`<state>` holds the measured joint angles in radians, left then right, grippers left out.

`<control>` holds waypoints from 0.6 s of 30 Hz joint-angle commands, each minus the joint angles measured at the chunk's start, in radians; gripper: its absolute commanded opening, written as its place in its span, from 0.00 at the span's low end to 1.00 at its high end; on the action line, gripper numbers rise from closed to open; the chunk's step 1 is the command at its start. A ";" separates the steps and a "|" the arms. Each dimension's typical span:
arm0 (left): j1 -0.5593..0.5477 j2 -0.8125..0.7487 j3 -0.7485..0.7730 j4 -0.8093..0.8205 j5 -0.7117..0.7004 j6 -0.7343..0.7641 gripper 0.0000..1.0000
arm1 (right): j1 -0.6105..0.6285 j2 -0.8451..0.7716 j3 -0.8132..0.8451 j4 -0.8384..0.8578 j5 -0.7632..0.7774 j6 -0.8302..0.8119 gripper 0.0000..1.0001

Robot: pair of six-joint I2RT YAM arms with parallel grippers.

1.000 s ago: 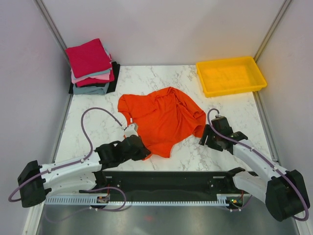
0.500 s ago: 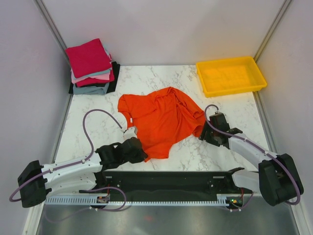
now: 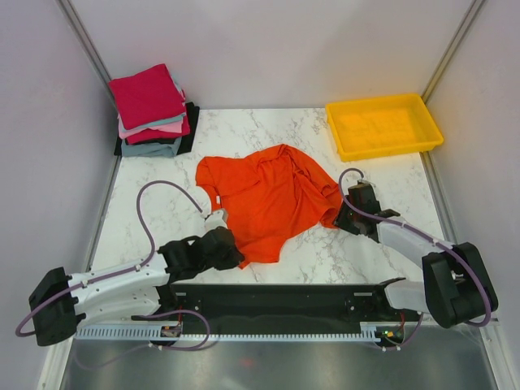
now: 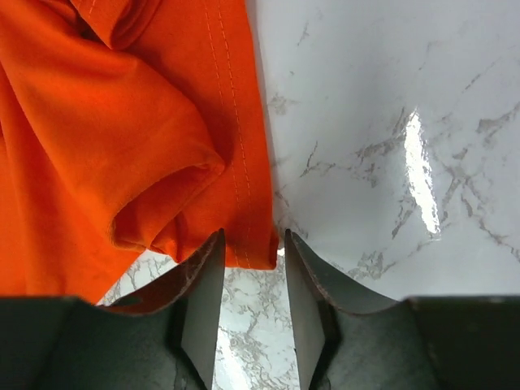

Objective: Fold and stack the t-shirts

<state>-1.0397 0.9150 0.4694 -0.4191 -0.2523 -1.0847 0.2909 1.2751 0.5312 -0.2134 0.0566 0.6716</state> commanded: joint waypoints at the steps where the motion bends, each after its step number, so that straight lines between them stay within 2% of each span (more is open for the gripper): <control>1: 0.007 -0.025 -0.002 -0.004 -0.005 0.035 0.02 | -0.001 0.010 -0.034 -0.006 -0.029 0.019 0.42; 5: 0.009 -0.039 -0.002 -0.007 -0.007 0.035 0.02 | -0.001 -0.013 -0.062 0.008 -0.054 0.033 0.38; 6: 0.009 -0.041 -0.002 -0.009 -0.008 0.035 0.02 | -0.001 -0.010 -0.068 0.011 -0.055 0.033 0.32; 8: 0.010 -0.045 0.003 -0.010 -0.011 0.039 0.02 | -0.002 0.007 -0.069 0.025 -0.052 0.034 0.27; 9: 0.012 -0.050 0.008 -0.014 -0.011 0.040 0.02 | -0.001 0.012 -0.068 0.031 -0.047 0.033 0.17; 12: 0.013 -0.074 0.031 -0.036 -0.013 0.071 0.02 | -0.001 0.014 -0.054 0.034 -0.046 0.042 0.00; 15: 0.017 -0.120 0.077 -0.121 -0.048 0.103 0.02 | -0.004 -0.034 0.001 -0.019 -0.054 0.040 0.00; 17: 0.017 -0.181 0.165 -0.205 -0.117 0.144 0.02 | -0.007 -0.125 0.061 -0.131 -0.054 0.025 0.00; 18: 0.015 -0.205 0.204 -0.309 -0.146 0.158 0.02 | -0.007 -0.164 0.132 -0.173 -0.046 0.020 0.00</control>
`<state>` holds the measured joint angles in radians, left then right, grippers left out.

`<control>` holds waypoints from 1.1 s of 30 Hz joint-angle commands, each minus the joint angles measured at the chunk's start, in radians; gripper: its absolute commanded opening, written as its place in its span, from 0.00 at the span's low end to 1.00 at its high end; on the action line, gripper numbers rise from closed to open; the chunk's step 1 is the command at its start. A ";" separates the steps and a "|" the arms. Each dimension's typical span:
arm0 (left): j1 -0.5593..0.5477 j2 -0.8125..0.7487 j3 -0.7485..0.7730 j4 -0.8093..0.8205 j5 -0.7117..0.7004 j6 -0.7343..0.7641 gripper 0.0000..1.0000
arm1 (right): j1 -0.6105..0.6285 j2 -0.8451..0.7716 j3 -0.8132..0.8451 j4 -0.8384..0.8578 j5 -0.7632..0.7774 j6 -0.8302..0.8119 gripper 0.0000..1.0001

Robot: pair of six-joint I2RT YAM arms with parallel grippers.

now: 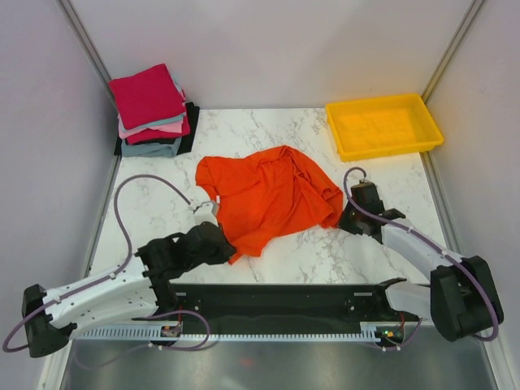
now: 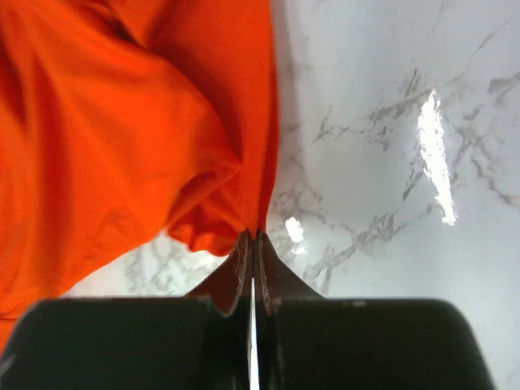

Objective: Fold and stack the t-shirts

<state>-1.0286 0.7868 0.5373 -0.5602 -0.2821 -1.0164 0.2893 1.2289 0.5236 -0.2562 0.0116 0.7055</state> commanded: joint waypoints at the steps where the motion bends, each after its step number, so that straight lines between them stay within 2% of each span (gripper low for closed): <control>1: 0.004 -0.119 0.218 -0.212 -0.146 0.122 0.02 | -0.006 -0.156 0.182 -0.173 0.013 -0.020 0.00; 2: 0.004 -0.139 0.264 -0.262 -0.205 0.140 0.02 | -0.004 -0.228 0.279 -0.266 0.046 -0.027 0.00; 5: 0.004 -0.182 0.459 -0.388 -0.313 0.243 0.02 | -0.006 -0.381 0.421 -0.392 0.146 -0.035 0.00; 9: 0.005 -0.170 0.700 -0.414 -0.367 0.502 0.02 | -0.004 -0.500 0.685 -0.482 0.198 -0.058 0.00; 10: 0.005 -0.164 0.805 -0.418 -0.382 0.542 0.02 | -0.004 -0.515 0.731 -0.495 0.206 -0.061 0.00; 15: 0.005 -0.117 1.110 -0.391 -0.394 0.781 0.02 | -0.006 -0.623 0.993 -0.502 0.255 -0.113 0.00; 19: 0.004 -0.034 1.393 -0.377 -0.326 0.933 0.02 | -0.006 -0.597 1.228 -0.576 0.304 -0.170 0.00; 20: 0.005 -0.006 1.435 -0.380 -0.315 0.934 0.02 | -0.004 -0.579 1.262 -0.598 0.306 -0.176 0.00; 21: 0.004 0.038 1.502 -0.379 -0.301 0.969 0.02 | -0.006 -0.557 1.289 -0.621 0.307 -0.182 0.00; 24: 0.004 0.124 1.566 -0.373 -0.296 1.053 0.02 | -0.006 -0.506 1.288 -0.643 0.306 -0.186 0.00; 28: 0.004 0.302 1.622 -0.331 -0.431 1.144 0.02 | -0.006 -0.415 1.215 -0.637 0.337 -0.195 0.00; 30: 0.013 0.432 1.679 -0.334 -0.459 1.188 0.02 | -0.006 -0.307 1.179 -0.638 0.355 -0.208 0.00; 33: 0.131 0.595 1.730 -0.362 -0.354 1.172 0.11 | -0.006 -0.143 1.089 -0.626 0.405 -0.189 0.00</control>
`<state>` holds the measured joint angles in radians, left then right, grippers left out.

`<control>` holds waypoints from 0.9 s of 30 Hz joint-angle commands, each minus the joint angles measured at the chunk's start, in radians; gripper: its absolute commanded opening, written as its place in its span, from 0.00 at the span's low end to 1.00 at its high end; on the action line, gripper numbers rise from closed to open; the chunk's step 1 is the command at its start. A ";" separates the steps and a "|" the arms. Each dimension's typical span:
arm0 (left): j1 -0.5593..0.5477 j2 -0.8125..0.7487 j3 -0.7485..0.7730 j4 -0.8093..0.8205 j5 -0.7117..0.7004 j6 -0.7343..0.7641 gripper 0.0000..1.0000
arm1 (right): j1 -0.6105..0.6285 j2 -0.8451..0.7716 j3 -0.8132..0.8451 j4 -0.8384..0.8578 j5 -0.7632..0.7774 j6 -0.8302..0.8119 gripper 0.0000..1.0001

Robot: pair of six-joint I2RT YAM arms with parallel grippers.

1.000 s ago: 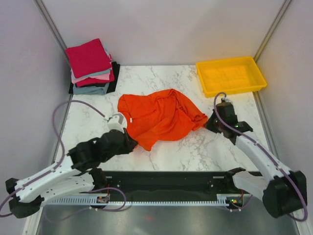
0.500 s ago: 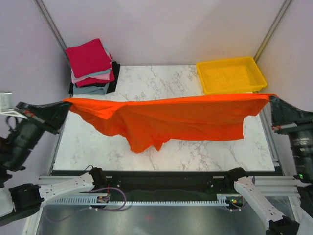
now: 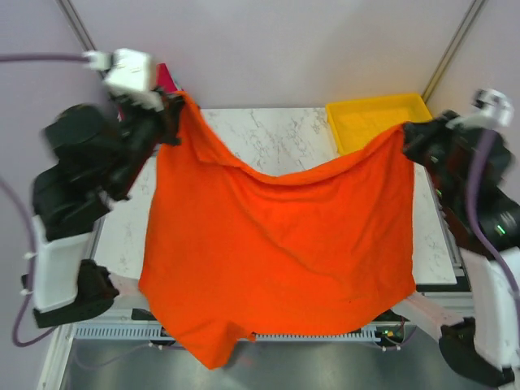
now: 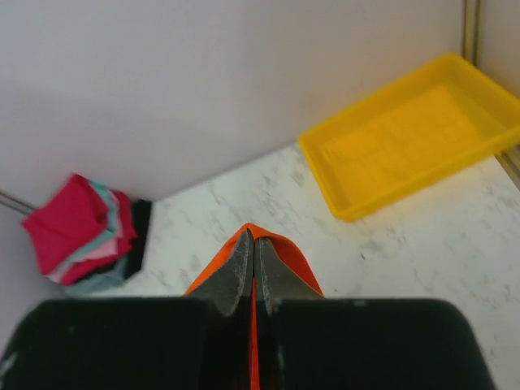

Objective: Fold and stack the t-shirts

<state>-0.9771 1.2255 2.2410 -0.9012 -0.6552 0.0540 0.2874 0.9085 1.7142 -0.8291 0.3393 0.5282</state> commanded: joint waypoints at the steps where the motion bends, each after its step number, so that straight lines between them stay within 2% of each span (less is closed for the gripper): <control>1: 0.215 0.196 0.025 -0.047 0.178 0.083 0.18 | -0.005 0.249 -0.137 -0.035 0.079 -0.007 0.00; 2: 0.283 0.230 0.011 -0.051 0.251 0.067 0.18 | -0.007 0.285 -0.215 0.017 0.078 0.003 0.00; 3: 0.401 0.312 -0.019 -0.050 0.308 0.037 0.18 | -0.011 0.321 -0.256 0.059 0.060 0.024 0.00; 5: 0.501 0.411 -0.038 -0.019 0.434 0.017 0.15 | -0.036 0.461 -0.319 0.146 0.035 0.052 0.00; 6: 0.562 0.546 -0.014 -0.010 0.465 0.012 0.12 | -0.042 0.513 -0.321 0.166 0.015 0.061 0.02; 7: 0.584 0.612 0.011 -0.007 0.480 0.009 0.23 | -0.045 0.617 -0.317 0.198 0.001 0.065 0.19; 8: 0.603 0.691 0.046 -0.036 0.494 0.000 0.45 | -0.050 0.668 -0.289 0.200 -0.014 0.069 0.75; 9: 0.638 0.813 0.122 -0.054 0.520 -0.015 0.61 | -0.053 0.709 -0.272 0.199 -0.017 0.075 0.85; 10: 0.653 0.868 0.147 -0.070 0.567 -0.034 0.84 | -0.054 0.763 -0.260 0.206 -0.011 0.078 0.91; 11: 0.666 0.903 0.164 -0.093 0.584 -0.057 0.94 | -0.056 0.783 -0.234 0.206 -0.011 0.075 0.98; 12: 0.672 0.926 0.164 -0.097 0.595 -0.078 1.00 | -0.057 0.794 -0.223 0.205 -0.010 0.073 0.98; 14: 0.670 0.941 0.132 -0.093 0.589 -0.095 1.00 | -0.057 0.791 -0.208 0.209 -0.010 0.055 0.98; 17: 0.670 0.869 0.022 -0.078 0.574 -0.108 1.00 | -0.057 0.739 -0.231 0.216 0.004 0.026 0.98; 20: 0.666 0.742 -0.165 -0.033 0.557 -0.124 1.00 | -0.056 0.664 -0.301 0.238 -0.038 0.012 0.98; 21: 0.664 0.705 -0.290 0.013 0.554 -0.134 1.00 | -0.054 0.646 -0.330 0.257 -0.068 0.009 0.98; 24: 0.654 0.559 -0.522 0.061 0.566 -0.187 0.98 | -0.039 0.590 -0.438 0.335 -0.202 0.007 0.97; 25: 0.652 0.518 -0.587 0.103 0.568 -0.200 0.96 | 0.002 0.586 -0.459 0.404 -0.241 0.000 0.95; 26: 0.652 0.411 -0.659 0.138 0.569 -0.239 0.95 | 0.036 0.598 -0.467 0.430 -0.279 -0.011 0.94; 27: 0.652 0.355 -0.820 0.189 0.580 -0.259 0.94 | 0.080 0.619 -0.446 0.436 -0.275 -0.045 0.93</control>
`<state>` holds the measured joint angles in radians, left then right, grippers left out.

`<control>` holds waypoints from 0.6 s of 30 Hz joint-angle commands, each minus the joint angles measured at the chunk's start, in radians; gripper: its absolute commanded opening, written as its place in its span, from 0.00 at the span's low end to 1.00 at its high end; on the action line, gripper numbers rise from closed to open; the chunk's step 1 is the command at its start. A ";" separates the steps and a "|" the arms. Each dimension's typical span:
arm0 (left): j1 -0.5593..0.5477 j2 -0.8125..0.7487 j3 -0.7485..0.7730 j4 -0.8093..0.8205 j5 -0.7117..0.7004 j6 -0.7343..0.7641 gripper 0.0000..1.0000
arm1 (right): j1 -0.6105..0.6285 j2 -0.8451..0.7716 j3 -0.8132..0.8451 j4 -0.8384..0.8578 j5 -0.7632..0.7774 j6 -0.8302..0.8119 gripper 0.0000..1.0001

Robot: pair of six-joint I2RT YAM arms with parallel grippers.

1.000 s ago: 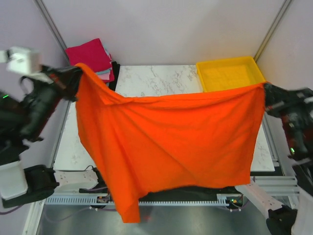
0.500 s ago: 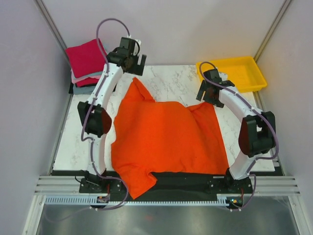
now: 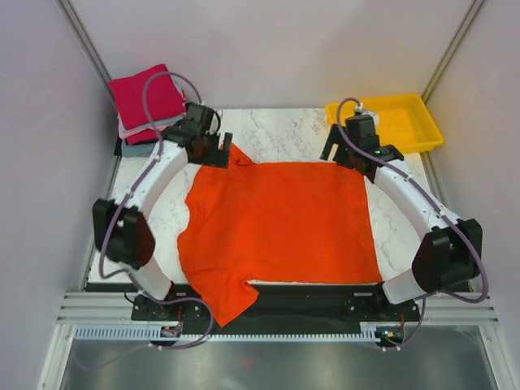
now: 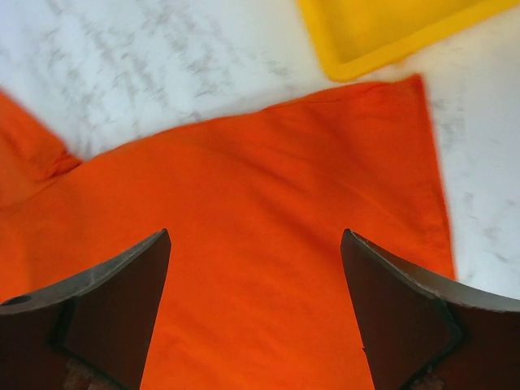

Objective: Fold and stack the t-shirts

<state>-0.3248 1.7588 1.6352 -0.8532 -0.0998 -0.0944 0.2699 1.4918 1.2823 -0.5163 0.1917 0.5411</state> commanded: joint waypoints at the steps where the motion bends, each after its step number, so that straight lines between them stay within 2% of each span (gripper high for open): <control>1: 0.000 -0.227 -0.295 0.228 0.069 -0.129 0.90 | 0.185 0.104 0.023 0.101 -0.112 -0.075 0.93; 3: 0.001 -0.348 -0.458 0.269 0.132 -0.204 0.84 | 0.262 0.218 0.150 0.085 -0.118 -0.096 0.90; 5: 0.000 -0.421 -0.530 0.284 0.166 -0.253 0.81 | 0.287 0.295 0.268 0.102 -0.150 -0.110 0.84; 6: 0.001 -0.493 -0.602 0.293 0.175 -0.267 0.77 | 0.305 0.386 0.314 0.108 -0.172 -0.121 0.82; 9: 0.001 -0.593 -0.723 0.328 0.195 -0.350 0.70 | 0.325 0.563 0.512 0.117 -0.189 -0.214 0.77; 10: 0.000 -0.654 -0.759 0.347 0.210 -0.373 0.67 | 0.328 0.594 0.555 0.175 -0.189 -0.274 0.78; 12: 0.000 -0.720 -0.889 0.420 0.238 -0.459 0.67 | 0.328 0.645 0.577 0.257 -0.190 -0.308 0.79; 13: 0.000 -0.773 -0.932 0.439 0.241 -0.485 0.66 | 0.328 0.712 0.650 0.275 -0.189 -0.313 0.80; 14: 0.000 -0.795 -1.009 0.471 0.244 -0.531 0.66 | 0.328 0.754 0.704 0.265 -0.216 -0.320 0.79; 16: 0.000 -0.827 -1.061 0.482 0.255 -0.551 0.64 | 0.330 0.885 0.879 0.208 -0.251 -0.325 0.78; 18: -0.002 -0.866 -1.115 0.483 0.252 -0.571 0.64 | 0.339 0.982 0.962 0.193 -0.276 -0.329 0.77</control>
<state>-0.3271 0.9291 0.5747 -0.4625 0.1177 -0.5495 0.6025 2.3741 2.1128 -0.3420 -0.0299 0.2619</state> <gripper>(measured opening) 0.643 0.773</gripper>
